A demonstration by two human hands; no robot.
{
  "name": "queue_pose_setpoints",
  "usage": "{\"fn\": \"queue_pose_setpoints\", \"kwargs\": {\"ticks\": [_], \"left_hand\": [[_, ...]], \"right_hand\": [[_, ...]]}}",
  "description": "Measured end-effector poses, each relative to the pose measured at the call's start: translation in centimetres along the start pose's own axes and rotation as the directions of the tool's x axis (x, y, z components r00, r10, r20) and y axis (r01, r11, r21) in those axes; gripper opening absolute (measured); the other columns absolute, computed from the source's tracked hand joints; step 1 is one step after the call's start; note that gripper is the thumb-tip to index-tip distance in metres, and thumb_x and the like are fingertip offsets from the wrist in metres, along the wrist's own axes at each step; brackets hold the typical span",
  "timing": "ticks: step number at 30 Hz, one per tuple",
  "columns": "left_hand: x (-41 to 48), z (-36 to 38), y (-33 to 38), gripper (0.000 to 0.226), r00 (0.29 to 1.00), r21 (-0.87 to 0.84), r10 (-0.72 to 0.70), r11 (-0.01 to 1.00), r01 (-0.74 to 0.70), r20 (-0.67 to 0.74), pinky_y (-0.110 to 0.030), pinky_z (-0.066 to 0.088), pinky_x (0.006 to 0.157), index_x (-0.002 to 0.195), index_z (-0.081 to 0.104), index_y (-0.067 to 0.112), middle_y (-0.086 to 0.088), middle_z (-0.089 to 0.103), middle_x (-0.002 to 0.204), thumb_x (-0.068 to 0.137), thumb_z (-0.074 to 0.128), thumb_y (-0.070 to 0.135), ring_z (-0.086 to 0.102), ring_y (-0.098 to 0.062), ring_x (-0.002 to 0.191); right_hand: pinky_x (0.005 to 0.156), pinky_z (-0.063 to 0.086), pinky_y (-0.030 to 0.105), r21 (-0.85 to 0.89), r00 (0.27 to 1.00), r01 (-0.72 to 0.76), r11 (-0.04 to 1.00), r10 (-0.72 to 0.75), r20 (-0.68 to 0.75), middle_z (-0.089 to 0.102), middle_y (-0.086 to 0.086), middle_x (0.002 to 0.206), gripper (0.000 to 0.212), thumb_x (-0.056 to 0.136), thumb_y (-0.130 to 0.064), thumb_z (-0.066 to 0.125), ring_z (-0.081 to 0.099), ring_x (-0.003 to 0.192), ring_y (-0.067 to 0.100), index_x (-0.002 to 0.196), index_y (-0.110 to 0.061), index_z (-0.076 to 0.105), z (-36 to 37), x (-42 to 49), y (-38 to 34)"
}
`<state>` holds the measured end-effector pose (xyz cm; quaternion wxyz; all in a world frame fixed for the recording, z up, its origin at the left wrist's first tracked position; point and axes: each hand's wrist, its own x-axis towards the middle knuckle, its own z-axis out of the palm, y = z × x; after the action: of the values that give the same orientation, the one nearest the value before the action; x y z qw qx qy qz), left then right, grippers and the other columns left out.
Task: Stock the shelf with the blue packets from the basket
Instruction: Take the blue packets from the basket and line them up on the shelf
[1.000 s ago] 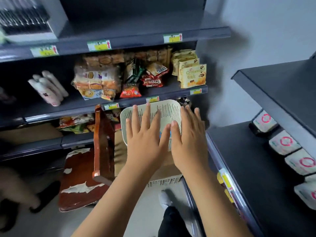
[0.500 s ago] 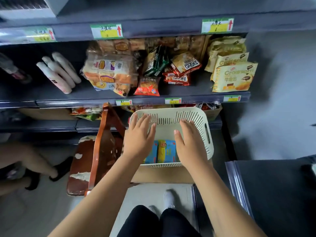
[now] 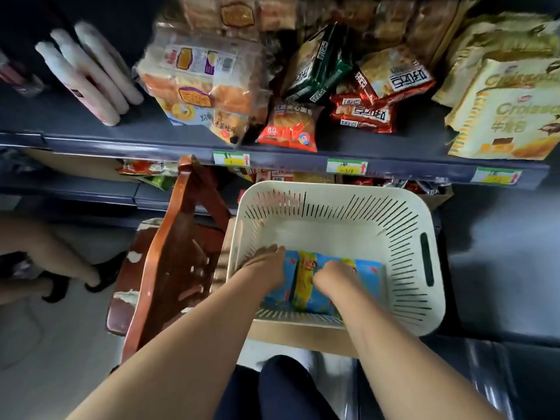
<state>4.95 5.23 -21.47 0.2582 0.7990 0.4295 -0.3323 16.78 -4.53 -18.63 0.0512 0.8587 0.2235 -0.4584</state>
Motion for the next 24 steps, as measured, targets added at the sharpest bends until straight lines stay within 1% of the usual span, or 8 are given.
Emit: {"fn": "queue_pose_setpoints", "kwargs": {"ticks": [3,7,12,15,17,20,22,24], "left_hand": [[2.7,0.5,0.4,0.054,0.998,0.182,0.003,0.983,-0.013,0.055,-0.045,0.044,0.112,0.146,0.046,0.01,-0.013,0.048,0.151,0.096,0.064,0.016,0.051,-0.031,0.136],[3.2,0.7,0.8,0.053,0.999,0.253,0.0,0.967,0.01,-0.04,-0.048,0.048,0.108,0.143,0.048,0.01,-0.013,0.047,0.144,0.092,0.063,0.003,0.051,-0.036,0.134],[1.7,-0.7,1.2,0.048,0.991,0.287,-0.027,0.956,0.065,-0.134,-0.044,0.048,0.104,0.135,0.058,0.012,-0.011,0.053,0.137,0.089,0.066,0.003,0.05,-0.032,0.13],[-1.0,-3.3,0.8,0.028,0.986,0.115,-0.006,0.993,0.025,-0.166,-0.041,0.053,0.087,0.119,0.065,0.012,-0.012,0.066,0.124,0.092,0.063,0.009,0.064,-0.033,0.113],[-3.7,-5.9,0.6,0.029,0.967,-0.044,0.025,0.998,-0.037,-0.253,-0.037,0.048,0.081,0.12,0.064,0.008,-0.014,0.068,0.118,0.094,0.067,0.022,0.065,-0.036,0.109],[-8.4,-10.2,0.8,0.039,0.92,-0.322,0.004,0.936,-0.141,-0.392,-0.034,0.043,0.076,0.122,0.065,0.006,-0.013,0.067,0.105,0.09,0.074,0.027,0.064,-0.034,0.103],[-11.6,-12.4,1.2,0.033,0.892,-0.47,-0.037,0.859,-0.202,-0.45,-0.03,0.041,0.071,0.117,0.065,0.007,-0.008,0.062,0.096,0.088,0.073,0.019,0.063,-0.031,0.093],[-14.4,-14.0,1.6,0.025,0.877,-0.564,-0.05,0.782,-0.264,-0.479,-0.029,0.042,0.065,0.111,0.066,0.009,-0.007,0.064,0.092,0.087,0.069,0.014,0.061,-0.025,0.08]], "right_hand": [[0.093,0.057,0.037,-0.024,0.998,-0.029,0.999,0.028,-0.052,0.065,0.014,0.133,0.037,0.096,-0.015,0.054,0.065,0.119,0.032,0.131,-0.007,0.063,1.8,2.3,-0.6],[0.087,0.059,0.036,0.006,0.995,-0.033,0.999,0.033,-0.099,0.069,0.012,0.122,0.03,0.094,-0.013,0.057,0.067,0.11,0.03,0.122,-0.008,0.067,2.8,3.7,-0.6],[0.085,0.057,0.039,0.278,0.993,-0.004,0.96,0.037,-0.112,0.065,0.014,0.123,0.05,0.085,-0.007,0.062,0.066,0.112,0.035,0.133,-0.01,0.05,2.0,2.6,0.1],[0.085,0.057,0.047,0.392,0.978,0.129,0.911,-0.052,-0.202,0.064,0.014,0.117,0.035,0.088,-0.01,0.056,0.064,0.103,0.037,0.122,-0.015,0.047,0.4,-0.2,1.4],[0.078,0.053,0.041,0.449,0.954,0.242,0.86,-0.126,-0.272,0.066,0.008,0.108,0.028,0.095,-0.016,0.052,0.062,0.092,0.032,0.121,-0.023,0.049,-1.4,-2.8,2.6],[0.082,0.055,0.041,0.568,0.915,0.394,0.723,-0.249,-0.319,0.067,-0.004,0.104,0.044,0.098,-0.012,0.05,0.065,0.098,0.028,0.131,-0.04,0.055,-5.3,-7.8,4.1],[0.085,0.06,0.046,0.626,0.89,0.454,0.635,-0.293,-0.349,0.071,-0.008,0.1,0.055,0.093,-0.005,0.051,0.07,0.095,0.025,0.119,-0.053,0.06,-8.2,-11.3,4.9],[0.078,0.062,0.037,0.612,0.865,0.5,0.612,-0.313,-0.393,0.071,-0.009,0.101,0.062,0.089,-0.002,0.054,0.07,0.087,0.016,0.127,-0.051,0.057,-10.7,-14.2,5.7]]}}
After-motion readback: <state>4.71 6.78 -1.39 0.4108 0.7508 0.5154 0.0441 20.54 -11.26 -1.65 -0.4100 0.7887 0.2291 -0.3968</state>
